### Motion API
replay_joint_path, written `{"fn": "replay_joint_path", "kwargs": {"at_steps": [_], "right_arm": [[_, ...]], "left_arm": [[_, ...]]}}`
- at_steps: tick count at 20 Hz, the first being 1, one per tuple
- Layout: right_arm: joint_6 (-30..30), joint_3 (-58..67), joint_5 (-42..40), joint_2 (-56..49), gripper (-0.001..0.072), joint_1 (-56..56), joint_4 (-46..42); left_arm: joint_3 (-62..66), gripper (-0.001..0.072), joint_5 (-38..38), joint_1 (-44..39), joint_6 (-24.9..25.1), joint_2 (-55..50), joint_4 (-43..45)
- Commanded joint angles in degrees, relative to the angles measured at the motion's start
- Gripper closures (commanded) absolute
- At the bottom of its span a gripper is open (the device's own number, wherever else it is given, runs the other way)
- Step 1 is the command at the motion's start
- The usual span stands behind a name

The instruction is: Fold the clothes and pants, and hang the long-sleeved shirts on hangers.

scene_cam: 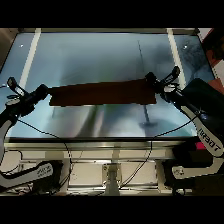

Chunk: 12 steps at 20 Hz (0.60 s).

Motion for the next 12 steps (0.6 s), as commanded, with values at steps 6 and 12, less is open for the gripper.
{"fn": "replay_joint_path", "kwargs": {"at_steps": [6, 12], "right_arm": [[0.0, 0.0, -0.5, 0.0, 0.07, 0.0, -0.1], [-0.4, 0.0, -0.4, 0.0, 0.0214, 0.0, -3.1]], "left_arm": [[2.3, 0.0687, 14.3, -6.8, 4.6, -1.7, -0.1], [2.3, 0.0096, 14.1, -6.8, 4.6, -3.3, -0.1]]}}
